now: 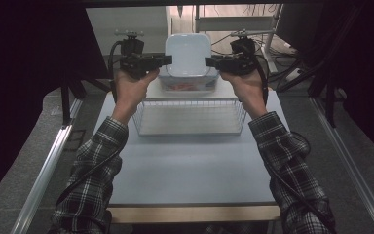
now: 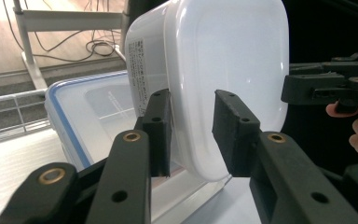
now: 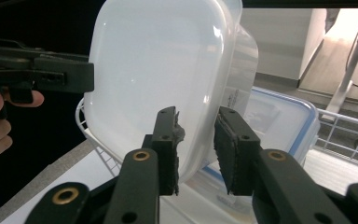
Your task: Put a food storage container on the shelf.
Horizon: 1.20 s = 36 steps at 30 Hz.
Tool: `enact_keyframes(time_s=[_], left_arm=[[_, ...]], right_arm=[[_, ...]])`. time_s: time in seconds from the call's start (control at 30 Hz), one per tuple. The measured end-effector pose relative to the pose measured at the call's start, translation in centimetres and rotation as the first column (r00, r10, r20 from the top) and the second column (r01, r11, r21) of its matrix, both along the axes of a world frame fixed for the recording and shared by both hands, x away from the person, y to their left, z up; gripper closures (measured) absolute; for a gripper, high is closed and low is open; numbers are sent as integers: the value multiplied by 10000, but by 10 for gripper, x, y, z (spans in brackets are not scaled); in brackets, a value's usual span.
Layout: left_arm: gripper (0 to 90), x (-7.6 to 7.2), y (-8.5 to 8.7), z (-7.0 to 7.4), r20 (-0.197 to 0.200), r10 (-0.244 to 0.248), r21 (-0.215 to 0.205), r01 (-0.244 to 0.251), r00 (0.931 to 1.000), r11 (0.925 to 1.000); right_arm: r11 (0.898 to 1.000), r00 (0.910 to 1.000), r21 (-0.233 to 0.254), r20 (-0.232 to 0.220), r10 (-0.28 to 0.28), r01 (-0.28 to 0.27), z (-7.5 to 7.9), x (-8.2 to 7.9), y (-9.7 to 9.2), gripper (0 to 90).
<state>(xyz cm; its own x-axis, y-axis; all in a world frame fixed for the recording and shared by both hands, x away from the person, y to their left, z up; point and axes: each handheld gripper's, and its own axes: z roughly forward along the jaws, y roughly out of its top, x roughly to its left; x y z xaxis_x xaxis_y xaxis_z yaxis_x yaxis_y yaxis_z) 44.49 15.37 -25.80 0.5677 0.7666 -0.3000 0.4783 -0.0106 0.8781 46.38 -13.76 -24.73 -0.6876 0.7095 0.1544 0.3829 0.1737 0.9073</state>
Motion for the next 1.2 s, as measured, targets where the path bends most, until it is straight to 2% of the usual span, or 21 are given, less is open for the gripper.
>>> enact_keyframes(time_s=[0.23,0.33,0.47,0.57,0.7,0.87,0.93,1.03,1.2], left_arm=[[627,10,-4,0,-140,4,114,-3,9999,9999],[582,13,-6,1,-189,106,216,-102,9998,9997],[521,18,-6,3,-208,305,403,-297,9993,9987],[476,23,-5,4,-316,453,345,-442,9985,9984],[449,28,-5,6,-210,559,474,-549,9982,9974],[437,37,-4,5,87,537,436,-540,9985,9976],[428,39,-5,5,276,557,589,-572,9981,9966],[396,38,-4,6,553,451,746,-492,9974,9960],[334,31,-3,7,823,58,768,-121,9966,9970]], right_arm=[[9997,9997,118,-87,-227,228,0,8,2,614],[9989,9989,-8,-15,-464,464,0,11,3,587],[9981,9984,224,-72,-564,566,-1,16,4,570],[9975,9977,223,-9,-670,670,0,18,5,561],[9953,9954,171,94,-951,949,2,21,7,539],[9918,9927,448,28,-1203,1201,1,27,8,514],[9908,9918,457,50,-1274,1270,1,28,8,501],[9898,9906,434,114,-1363,1357,1,28,8,461],[9934,9936,498,407,-1055,1034,3,23,7,393]])
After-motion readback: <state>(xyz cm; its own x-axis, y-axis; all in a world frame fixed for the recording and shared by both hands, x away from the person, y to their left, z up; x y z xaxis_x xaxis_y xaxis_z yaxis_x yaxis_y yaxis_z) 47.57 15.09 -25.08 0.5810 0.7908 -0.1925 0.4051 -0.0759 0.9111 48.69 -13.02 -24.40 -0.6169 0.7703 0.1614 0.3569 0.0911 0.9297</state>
